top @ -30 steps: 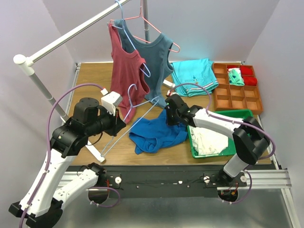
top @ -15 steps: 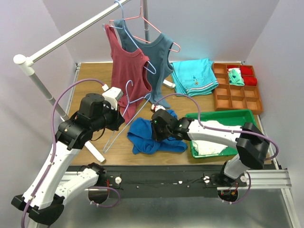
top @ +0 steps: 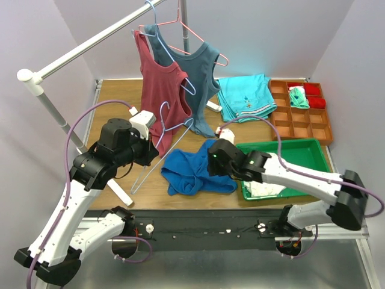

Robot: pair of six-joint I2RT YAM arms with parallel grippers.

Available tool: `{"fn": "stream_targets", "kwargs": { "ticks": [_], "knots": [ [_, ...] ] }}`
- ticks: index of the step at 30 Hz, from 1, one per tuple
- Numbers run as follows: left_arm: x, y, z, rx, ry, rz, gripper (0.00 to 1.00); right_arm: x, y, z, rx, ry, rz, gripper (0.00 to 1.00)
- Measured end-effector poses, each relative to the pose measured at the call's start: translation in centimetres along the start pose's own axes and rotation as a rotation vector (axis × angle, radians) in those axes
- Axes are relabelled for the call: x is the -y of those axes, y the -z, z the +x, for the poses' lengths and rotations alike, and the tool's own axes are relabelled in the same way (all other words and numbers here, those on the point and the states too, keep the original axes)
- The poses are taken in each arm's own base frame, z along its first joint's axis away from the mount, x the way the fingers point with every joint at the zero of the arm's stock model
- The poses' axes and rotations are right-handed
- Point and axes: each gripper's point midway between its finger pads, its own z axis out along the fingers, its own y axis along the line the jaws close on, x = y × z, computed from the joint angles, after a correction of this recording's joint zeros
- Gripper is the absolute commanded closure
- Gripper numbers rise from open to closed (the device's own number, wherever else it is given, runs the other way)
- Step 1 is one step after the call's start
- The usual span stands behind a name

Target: Place the tank top on the hanger

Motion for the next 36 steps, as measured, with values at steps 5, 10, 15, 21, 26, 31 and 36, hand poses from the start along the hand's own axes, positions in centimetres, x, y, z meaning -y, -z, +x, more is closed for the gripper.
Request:
{"fn": "stream_targets", "kwargs": {
  "ticks": [5, 10, 15, 21, 26, 31, 36],
  "knots": [
    [1.0, 0.3, 0.1, -0.001, -0.002, 0.057, 1.0, 3.2, 1.9, 3.7, -0.047, -0.074, 0.026, 0.44],
    [1.9, 0.2, 0.3, -0.004, 0.0, 0.112, 1.0, 5.5, 2.0, 8.7, -0.167, -0.113, 0.055, 0.45],
    [2.9, 0.0, 1.0, -0.022, 0.009, 0.174, 1.0, 5.9, 1.8, 10.1, -0.207, -0.131, 0.065, 0.44],
    [3.6, -0.3, 1.9, -0.044, 0.021, 0.226, 1.0, 6.9, 0.4, 11.2, -0.233, -0.14, 0.15, 0.45],
    [4.3, 0.0, 2.7, -0.05, 0.002, 0.256, 1.0, 7.6, -0.9, 11.5, -0.213, -0.154, 0.206, 0.77],
    [6.0, 0.6, 3.9, -0.08, -0.072, 0.323, 1.0, 8.5, -1.6, 10.7, -0.171, -0.145, 0.276, 0.99],
    [7.2, 1.3, 4.9, -0.089, -0.154, 0.36, 1.0, 7.9, -1.2, 6.7, -0.074, -0.126, 0.314, 0.99]
  ]
}}
